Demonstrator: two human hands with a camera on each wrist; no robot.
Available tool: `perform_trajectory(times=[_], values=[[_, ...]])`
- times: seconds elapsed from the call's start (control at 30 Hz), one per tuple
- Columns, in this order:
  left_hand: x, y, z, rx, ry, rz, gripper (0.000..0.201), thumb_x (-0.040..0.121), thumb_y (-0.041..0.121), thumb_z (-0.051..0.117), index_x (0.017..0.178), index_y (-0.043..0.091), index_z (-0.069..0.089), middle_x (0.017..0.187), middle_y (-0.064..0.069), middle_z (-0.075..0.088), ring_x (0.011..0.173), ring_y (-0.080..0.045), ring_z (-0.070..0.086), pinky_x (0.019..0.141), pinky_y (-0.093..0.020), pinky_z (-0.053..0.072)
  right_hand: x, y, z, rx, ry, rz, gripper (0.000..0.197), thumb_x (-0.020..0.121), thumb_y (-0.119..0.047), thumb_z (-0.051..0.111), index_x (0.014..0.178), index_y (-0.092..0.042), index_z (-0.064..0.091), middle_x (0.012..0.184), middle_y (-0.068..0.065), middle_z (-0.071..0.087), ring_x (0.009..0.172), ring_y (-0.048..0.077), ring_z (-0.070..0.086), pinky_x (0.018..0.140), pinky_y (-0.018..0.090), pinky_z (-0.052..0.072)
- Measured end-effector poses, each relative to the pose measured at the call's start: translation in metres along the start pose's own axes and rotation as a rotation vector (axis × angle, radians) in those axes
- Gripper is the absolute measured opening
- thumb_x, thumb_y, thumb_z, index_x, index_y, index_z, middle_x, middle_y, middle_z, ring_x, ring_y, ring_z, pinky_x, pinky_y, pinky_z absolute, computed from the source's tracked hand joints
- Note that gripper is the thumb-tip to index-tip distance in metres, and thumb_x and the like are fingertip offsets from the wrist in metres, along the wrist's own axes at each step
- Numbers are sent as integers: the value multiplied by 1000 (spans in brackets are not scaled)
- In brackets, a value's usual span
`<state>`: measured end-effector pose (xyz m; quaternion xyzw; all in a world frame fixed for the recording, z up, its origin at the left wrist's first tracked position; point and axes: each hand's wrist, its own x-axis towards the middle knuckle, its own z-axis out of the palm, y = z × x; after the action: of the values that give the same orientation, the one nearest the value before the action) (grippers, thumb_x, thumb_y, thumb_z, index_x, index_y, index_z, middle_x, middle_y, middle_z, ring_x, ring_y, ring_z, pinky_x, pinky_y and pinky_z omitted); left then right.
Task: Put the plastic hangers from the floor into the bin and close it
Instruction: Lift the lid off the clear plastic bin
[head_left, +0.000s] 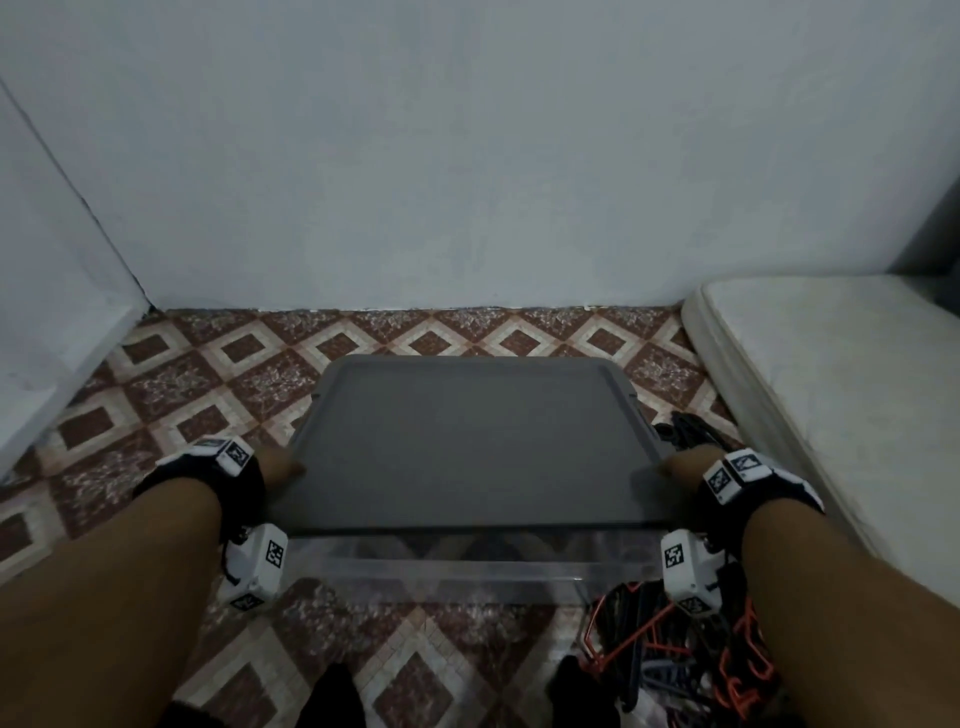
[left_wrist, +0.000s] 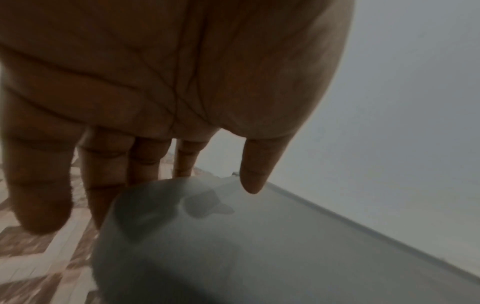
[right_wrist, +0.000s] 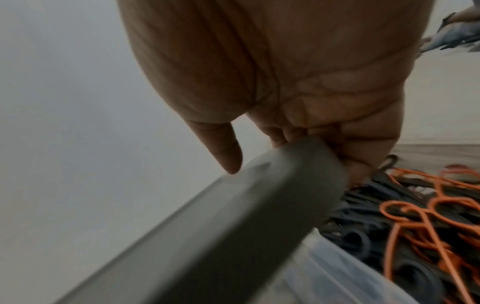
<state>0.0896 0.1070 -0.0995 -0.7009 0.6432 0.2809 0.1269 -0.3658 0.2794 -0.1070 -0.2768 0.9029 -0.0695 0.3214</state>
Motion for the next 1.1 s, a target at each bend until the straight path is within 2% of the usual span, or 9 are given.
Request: perform_trajectory(times=[0.1,0.17,0.27,0.33,0.43,0.5,0.6,0.83,1.1], values=[[-17,9,-37,-11,123,46,58,94,45,57,128,-2,59,136,-24,52,117,-36,54,89,-33,41,-18,-15,-41,72,105,-117,37,97,-28,55,129,-10,61,137,14,56,125,29,53,103,32,43],[-28,18,-62,91,147,116,71,92,67,39,127,9,62,136,-21,54,120,-33,53,95,-31,39,-23,-29,-64,345,137,-196,36,96,-25,55,129,-10,61,135,14,58,124,30,54,104,33,43],[-40,34,-93,131,235,305,79,79,86,23,104,24,66,112,-7,63,99,-25,59,85,-32,40,-29,-47,-82,701,209,-273,28,93,-30,61,108,-7,64,106,22,68,83,34,69,77,40,54],[-37,36,-108,97,300,407,74,74,90,28,95,27,59,101,4,60,94,-23,59,86,-35,44,-34,-57,-91,743,259,-315,27,91,-41,64,88,-14,60,94,19,70,62,28,68,58,33,54],[-31,35,-119,181,464,507,43,83,70,52,95,29,57,89,3,66,76,-19,59,67,-32,45,-30,-61,-104,625,325,-378,46,83,-60,64,94,-16,62,93,12,71,72,29,72,63,37,59],[-21,36,-126,185,584,539,19,91,43,60,102,28,62,93,-5,70,74,-23,57,66,-30,40,-23,-65,-112,580,299,-378,59,79,-67,63,101,-12,64,96,13,70,79,32,72,74,46,61],[-4,41,-131,115,688,550,17,93,21,57,108,23,65,99,-13,70,84,-33,61,69,-31,39,-10,-76,-117,547,289,-400,68,80,-69,59,106,-6,63,100,17,70,81,34,72,78,51,60],[53,65,-143,157,721,505,19,92,20,57,108,19,67,102,-16,68,86,-36,60,71,-34,40,30,-109,-116,491,358,-411,73,80,-71,58,101,-1,63,89,24,71,79,40,72,75,56,59],[150,80,-115,249,584,451,22,95,22,53,114,16,63,112,-18,66,96,-37,60,77,-37,43,114,-120,-72,328,224,-337,79,70,-82,52,111,-15,61,94,12,71,69,30,71,59,37,58]])
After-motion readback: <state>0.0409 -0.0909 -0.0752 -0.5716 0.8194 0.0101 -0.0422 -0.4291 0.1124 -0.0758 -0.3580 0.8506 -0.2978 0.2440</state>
